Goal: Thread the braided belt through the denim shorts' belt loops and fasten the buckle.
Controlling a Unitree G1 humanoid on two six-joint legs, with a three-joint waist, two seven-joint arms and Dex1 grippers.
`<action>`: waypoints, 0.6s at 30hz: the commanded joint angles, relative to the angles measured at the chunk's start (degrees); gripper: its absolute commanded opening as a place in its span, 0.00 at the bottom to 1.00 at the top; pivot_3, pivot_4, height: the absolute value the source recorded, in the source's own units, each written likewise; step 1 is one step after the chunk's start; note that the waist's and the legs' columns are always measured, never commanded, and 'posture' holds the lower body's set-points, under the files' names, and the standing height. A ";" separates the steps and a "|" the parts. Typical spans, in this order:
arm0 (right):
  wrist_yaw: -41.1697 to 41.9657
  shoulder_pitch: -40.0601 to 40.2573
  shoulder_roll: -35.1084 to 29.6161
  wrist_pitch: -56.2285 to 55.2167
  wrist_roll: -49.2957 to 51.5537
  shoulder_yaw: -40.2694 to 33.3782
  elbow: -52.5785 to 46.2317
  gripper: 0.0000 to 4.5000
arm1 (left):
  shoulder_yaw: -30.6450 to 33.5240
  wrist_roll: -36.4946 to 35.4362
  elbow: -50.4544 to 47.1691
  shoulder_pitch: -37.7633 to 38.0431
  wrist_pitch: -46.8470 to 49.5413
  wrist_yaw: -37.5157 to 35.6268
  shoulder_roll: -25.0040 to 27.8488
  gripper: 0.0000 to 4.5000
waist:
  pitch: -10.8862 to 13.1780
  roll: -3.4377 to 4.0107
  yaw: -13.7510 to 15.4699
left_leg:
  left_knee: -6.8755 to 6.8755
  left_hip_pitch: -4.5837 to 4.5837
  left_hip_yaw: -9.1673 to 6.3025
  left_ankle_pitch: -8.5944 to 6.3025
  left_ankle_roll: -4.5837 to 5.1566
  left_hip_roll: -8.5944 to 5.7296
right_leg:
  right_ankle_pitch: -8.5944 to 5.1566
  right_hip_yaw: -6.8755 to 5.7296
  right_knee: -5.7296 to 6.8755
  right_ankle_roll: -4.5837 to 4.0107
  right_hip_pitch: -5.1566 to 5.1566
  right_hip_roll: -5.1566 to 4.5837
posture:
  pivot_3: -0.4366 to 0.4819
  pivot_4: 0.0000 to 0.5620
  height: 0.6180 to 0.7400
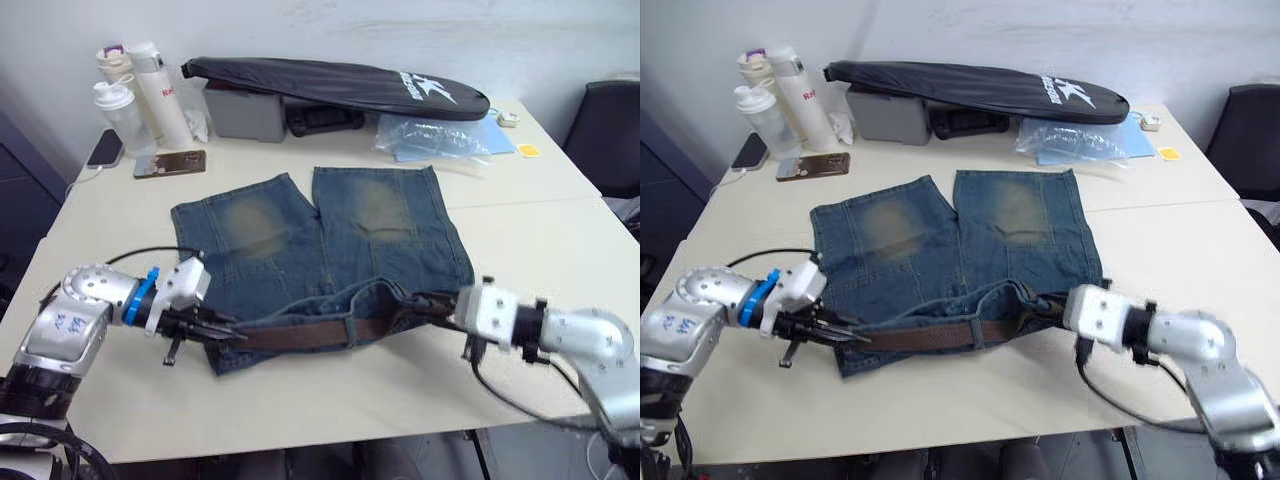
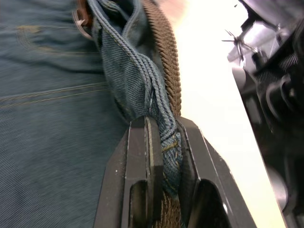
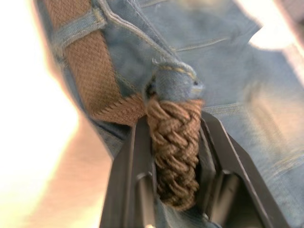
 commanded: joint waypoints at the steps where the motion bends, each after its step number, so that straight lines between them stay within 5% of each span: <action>1: -6.67 8.95 3.81 -22.09 -7.38 -4.80 4.98 0.10 | -0.52 4.51 -0.23 3.51 -12.60 -1.74 0.39 0.03 | 0.00 0.00 0.03 | -0.02 0.00 0.01 0.00 0.00 -0.01 | 0.00 0.02 -0.03 0.00 -0.01 -0.01 | 0.48 0.27 1.00; 7: -18.28 13.71 4.00 -50.71 -22.74 -7.71 24.47 0.10 | -3.08 10.61 5.98 5.87 -29.23 -0.98 -0.77 0.03 | 0.14 -0.22 -0.61 | -0.12 0.50 0.45 -0.19 -0.25 0.07 | -0.17 0.11 -0.52 -0.26 0.86 -0.07 | 0.48 0.27 1.00; 18: -32.49 11.54 -3.72 -66.14 -36.09 -7.09 47.13 0.10 | -7.97 18.77 17.33 4.47 -51.00 0.92 1.62 0.03 | 0.20 -0.13 -0.41 | -0.14 1.34 0.67 -0.47 -0.06 0.08 | -0.34 0.37 -0.49 -0.49 1.63 -0.16 | 0.48 0.27 1.00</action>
